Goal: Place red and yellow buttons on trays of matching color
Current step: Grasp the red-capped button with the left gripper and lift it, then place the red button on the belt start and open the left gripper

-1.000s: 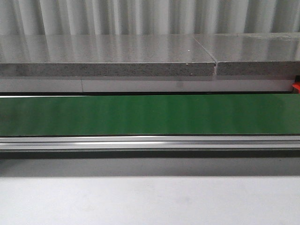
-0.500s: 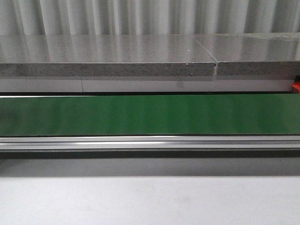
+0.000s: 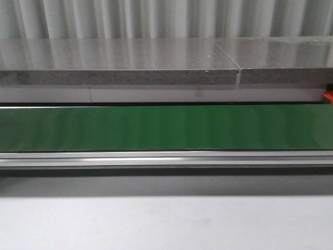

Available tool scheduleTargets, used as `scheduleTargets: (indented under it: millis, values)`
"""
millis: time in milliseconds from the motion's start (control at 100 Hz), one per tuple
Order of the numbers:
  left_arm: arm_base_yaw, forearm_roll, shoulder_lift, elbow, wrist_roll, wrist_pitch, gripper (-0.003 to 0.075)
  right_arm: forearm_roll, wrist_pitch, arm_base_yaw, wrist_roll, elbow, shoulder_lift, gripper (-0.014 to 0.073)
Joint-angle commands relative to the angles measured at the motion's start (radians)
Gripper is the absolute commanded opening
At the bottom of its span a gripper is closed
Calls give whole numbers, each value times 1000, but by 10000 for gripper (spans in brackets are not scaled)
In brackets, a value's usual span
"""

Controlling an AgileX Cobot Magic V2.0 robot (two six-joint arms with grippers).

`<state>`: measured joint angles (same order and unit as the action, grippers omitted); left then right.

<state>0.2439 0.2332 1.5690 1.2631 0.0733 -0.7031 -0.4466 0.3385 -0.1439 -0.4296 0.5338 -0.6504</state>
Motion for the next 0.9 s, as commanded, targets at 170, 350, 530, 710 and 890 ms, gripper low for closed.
scheduleTargets:
  millis: [170, 350, 530, 710, 890]
  values:
    - [126, 12, 73, 32, 3, 81, 638, -12, -59, 0, -4, 32, 3, -67]
    - [155, 6, 167, 37, 16, 137, 638, -12, -59, 0, -4, 32, 3, -67]
    - [181, -9, 268, 108, 16, 153, 638, -12, -59, 0, -4, 32, 3, -67]
    - [190, -22, 358, 211, 16, 141, 637, -12, -59, 0, -4, 32, 3, -67]
    - [190, -24, 431, 277, 16, 122, 637, -12, -58, 0, -4, 32, 3, -67]
